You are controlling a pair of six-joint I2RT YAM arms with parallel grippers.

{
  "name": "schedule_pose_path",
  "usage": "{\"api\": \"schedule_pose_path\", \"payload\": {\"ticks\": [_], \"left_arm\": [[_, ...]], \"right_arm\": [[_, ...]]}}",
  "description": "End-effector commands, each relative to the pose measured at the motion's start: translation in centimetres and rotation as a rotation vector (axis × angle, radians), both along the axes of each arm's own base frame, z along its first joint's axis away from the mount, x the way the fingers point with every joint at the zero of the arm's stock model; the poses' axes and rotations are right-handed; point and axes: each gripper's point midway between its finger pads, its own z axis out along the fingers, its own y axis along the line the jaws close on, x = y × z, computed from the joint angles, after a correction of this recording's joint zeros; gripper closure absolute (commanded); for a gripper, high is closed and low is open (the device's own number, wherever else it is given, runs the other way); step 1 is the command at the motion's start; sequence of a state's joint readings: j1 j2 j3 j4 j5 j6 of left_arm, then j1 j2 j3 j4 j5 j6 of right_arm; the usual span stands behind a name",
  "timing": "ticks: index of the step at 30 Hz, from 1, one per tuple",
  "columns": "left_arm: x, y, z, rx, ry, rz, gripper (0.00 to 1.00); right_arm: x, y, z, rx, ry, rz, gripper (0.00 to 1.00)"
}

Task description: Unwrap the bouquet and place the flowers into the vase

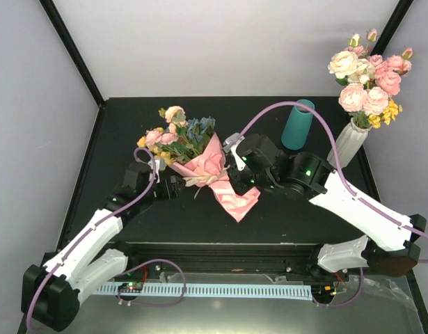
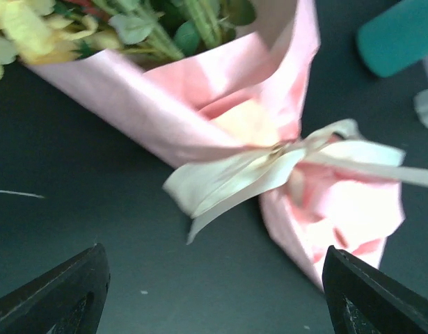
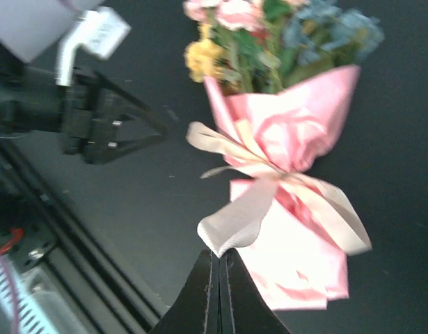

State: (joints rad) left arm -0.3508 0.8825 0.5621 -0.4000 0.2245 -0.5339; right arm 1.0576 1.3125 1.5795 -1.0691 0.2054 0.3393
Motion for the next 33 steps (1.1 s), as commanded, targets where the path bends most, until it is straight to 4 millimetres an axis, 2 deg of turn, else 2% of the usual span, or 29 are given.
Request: {"api": "schedule_pose_path", "payload": {"ticks": [1,7,11,14,17,19,22,24,28,33], "left_arm": [[-0.5,-2.9,2.2,-0.206,-0.043,-0.038,0.14],[-1.2,-3.2,2.6,-0.202,-0.047,-0.042,0.14],[-2.8,-2.7,1.4,-0.133,-0.001,-0.050,0.15],[-3.5,-1.4,0.6,-0.099,-0.013,-0.009,0.16],[-3.9,0.0,0.3,-0.081,-0.021,0.056,0.18],[-4.2,1.8,-0.4,-0.026,-0.009,0.138,0.24],[-4.5,2.7,-1.1,0.036,-0.029,0.133,0.27],[-4.6,2.7,-1.5,0.055,-0.046,0.111,0.28],[-4.4,1.6,-2.5,0.058,-0.066,0.050,0.35],[-4.4,-0.6,-3.8,0.091,-0.077,-0.087,0.41]], "right_arm": [[-2.4,3.5,2.1,0.131,0.024,0.221,0.98],[-2.9,6.1,3.7,0.174,0.006,0.320,0.98],[-3.2,8.4,3.8,0.183,0.017,0.373,0.98],[-1.9,8.5,3.1,0.139,0.007,0.304,0.98],[0.0,6.7,1.2,0.064,-0.017,0.165,0.99],[1.1,4.6,-0.5,-0.012,-0.041,0.066,0.98],[2.0,0.8,-3.9,-0.093,-0.024,-0.064,0.98],[2.4,-1.4,-5.8,-0.107,0.007,-0.133,0.98],[3.4,-4.9,-8.1,-0.124,0.058,-0.254,0.98],[4.3,-6.8,-9.1,-0.130,0.085,-0.325,0.98]]}}
